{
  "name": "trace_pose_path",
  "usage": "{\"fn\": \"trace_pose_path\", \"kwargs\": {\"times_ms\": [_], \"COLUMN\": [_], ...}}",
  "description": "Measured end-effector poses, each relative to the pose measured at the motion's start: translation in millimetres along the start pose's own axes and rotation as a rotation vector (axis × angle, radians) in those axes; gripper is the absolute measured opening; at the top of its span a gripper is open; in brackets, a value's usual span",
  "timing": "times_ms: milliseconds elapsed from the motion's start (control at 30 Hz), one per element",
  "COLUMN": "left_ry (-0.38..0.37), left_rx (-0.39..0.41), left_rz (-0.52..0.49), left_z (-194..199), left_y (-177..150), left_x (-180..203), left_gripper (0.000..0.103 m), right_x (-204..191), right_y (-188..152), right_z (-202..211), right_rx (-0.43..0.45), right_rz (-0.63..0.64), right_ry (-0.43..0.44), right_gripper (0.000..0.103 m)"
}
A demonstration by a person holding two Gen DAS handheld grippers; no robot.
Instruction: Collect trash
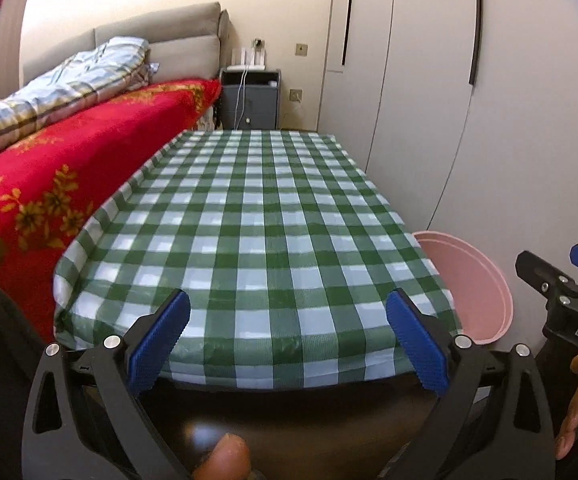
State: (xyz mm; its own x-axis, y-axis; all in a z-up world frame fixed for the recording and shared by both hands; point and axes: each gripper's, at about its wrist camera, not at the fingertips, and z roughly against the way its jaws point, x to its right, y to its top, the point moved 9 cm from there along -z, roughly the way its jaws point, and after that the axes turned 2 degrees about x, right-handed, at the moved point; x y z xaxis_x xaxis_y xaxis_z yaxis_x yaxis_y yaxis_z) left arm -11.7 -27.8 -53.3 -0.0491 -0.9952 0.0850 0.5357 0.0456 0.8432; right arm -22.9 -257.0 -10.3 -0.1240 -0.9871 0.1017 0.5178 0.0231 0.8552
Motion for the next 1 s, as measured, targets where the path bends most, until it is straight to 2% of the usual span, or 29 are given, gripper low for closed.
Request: {"fn": "trace_pose_path", "kwargs": {"times_ms": [300,1000], "left_ry": [0.021,0.023], "left_rx": [-0.011,-0.006], "left_rz": [0.031,0.028], "left_z": [-5.6,-3.6], "left_y": [-4.2,-3.8], "left_x": [-2.6,-1.6], "left_gripper": [0.095,0.095], "right_x": [-3.4,-5.2], "right_y": [-3.2,-2.7], "right_z": [-4.9,-4.7], "right_rx": [-0.015,-0.017], "right_rz": [0.012,0.012], "right_ry": [0.006,0.008], "right_gripper": [0.098,0.098]}}
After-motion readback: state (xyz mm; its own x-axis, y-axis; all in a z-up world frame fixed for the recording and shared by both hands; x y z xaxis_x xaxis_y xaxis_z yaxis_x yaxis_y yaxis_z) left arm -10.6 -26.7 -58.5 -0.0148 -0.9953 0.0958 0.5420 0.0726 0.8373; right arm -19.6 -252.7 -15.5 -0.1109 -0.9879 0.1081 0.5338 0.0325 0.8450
